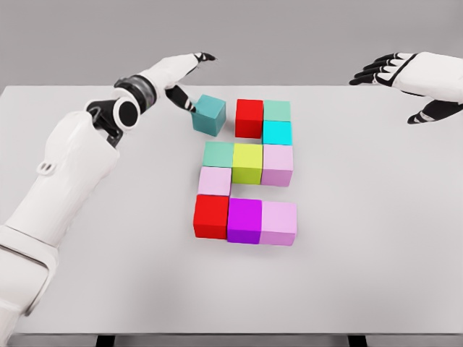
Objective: Assemble the squares on the desktop into the number 2
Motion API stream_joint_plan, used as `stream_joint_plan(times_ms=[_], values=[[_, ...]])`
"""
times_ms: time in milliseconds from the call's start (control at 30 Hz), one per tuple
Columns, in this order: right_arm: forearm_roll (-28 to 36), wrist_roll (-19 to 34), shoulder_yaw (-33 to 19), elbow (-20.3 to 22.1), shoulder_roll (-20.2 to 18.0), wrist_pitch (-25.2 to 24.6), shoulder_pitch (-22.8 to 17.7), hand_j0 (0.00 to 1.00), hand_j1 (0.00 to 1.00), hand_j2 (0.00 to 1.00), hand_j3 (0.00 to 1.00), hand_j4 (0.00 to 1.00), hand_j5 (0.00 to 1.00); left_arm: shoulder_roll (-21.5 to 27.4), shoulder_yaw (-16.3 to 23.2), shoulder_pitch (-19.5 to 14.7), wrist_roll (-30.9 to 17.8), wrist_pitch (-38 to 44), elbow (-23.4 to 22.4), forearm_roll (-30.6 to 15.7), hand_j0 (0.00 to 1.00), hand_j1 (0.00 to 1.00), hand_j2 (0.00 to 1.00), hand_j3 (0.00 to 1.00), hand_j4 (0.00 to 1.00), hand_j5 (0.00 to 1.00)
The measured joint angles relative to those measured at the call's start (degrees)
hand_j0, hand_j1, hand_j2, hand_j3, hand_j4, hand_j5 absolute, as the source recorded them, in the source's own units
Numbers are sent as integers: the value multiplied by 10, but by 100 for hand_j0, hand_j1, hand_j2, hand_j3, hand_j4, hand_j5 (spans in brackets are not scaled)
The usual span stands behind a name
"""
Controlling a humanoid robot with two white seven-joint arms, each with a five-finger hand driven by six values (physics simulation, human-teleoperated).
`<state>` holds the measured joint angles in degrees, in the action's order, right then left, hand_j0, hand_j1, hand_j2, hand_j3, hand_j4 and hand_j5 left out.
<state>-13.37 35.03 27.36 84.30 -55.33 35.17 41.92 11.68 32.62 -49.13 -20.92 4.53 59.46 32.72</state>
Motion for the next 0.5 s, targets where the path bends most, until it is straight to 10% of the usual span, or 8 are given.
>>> stream_joint_plan(times_ms=[500], values=[[0, 0, 1, -22, -10, 0, -8, 100, 100, 100, 100, 100, 100, 160, 71, -40, -136, -158, -4, 5, 100, 100, 100, 100, 100, 100]])
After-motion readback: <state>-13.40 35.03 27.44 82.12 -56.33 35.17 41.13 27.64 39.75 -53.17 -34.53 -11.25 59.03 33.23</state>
